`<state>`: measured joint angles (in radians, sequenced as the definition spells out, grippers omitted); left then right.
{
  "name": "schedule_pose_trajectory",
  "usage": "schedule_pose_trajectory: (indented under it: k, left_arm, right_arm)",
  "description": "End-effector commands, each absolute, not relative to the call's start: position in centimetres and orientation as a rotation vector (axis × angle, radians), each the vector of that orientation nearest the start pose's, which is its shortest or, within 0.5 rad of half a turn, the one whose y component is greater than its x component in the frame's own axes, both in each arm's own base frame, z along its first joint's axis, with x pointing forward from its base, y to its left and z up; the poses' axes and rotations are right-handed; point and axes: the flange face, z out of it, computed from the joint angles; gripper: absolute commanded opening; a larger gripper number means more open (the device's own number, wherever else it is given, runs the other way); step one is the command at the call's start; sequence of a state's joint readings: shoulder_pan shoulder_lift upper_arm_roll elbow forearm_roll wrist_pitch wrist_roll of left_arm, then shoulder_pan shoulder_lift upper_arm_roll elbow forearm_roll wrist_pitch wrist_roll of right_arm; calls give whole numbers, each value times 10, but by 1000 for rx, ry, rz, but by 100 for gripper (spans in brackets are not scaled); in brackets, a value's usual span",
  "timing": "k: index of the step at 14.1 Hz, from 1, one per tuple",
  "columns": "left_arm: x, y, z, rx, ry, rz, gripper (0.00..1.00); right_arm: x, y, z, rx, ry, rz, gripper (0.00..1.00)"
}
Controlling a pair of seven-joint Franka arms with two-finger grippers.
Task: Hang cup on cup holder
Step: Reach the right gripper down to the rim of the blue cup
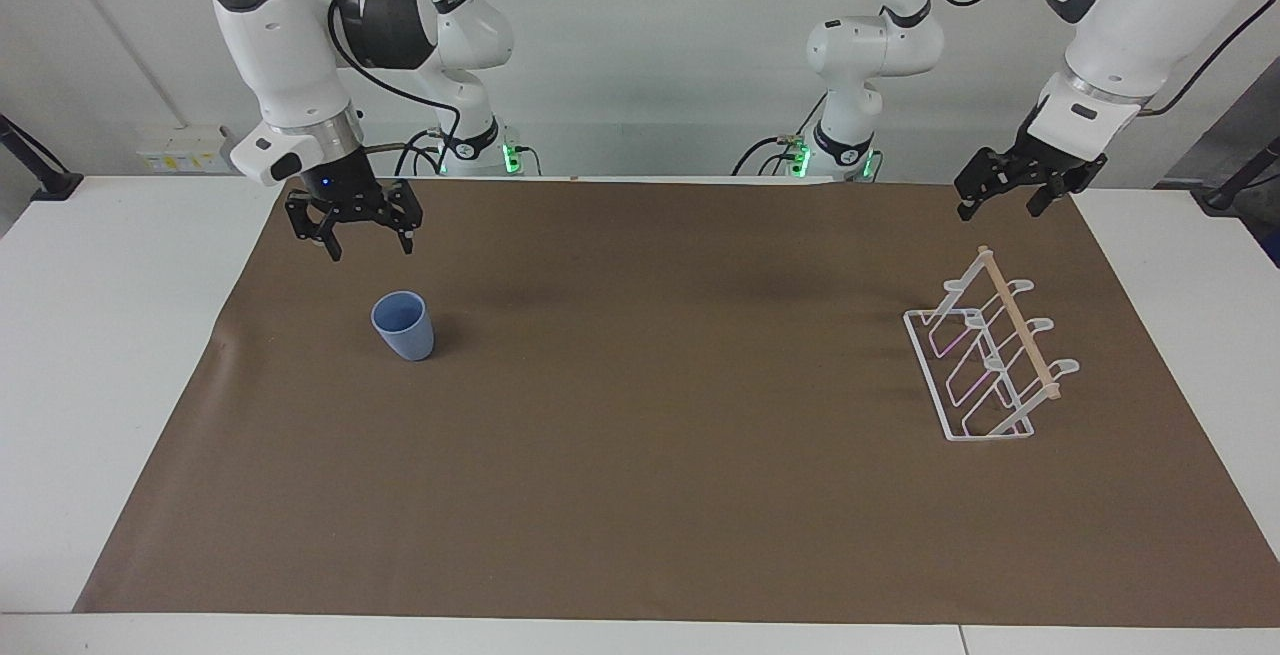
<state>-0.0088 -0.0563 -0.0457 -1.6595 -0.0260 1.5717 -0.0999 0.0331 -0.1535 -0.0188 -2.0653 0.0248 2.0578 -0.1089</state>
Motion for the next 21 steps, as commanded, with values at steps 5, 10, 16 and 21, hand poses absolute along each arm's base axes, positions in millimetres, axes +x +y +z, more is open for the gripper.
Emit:
schedule_pose_trajectory:
  k: [5, 10, 16, 21]
  left_arm:
    - [530, -24, 617, -3169, -89, 30, 100]
    - [530, -61, 633, -3169, 9, -34, 100]
    - [527, -59, 629, -3168, 19, 5, 100]
    - [523, -58, 626, -3166, -1, 14, 100]
  right_arm:
    - [558, 20, 432, -3099, -165, -169, 100]
    - [543, 31, 407, -3099, -201, -82, 100]
    - [512, 30, 380, -3097, -218, 24, 100]
    - [504, 29, 376, -3096, -214, 51, 100]
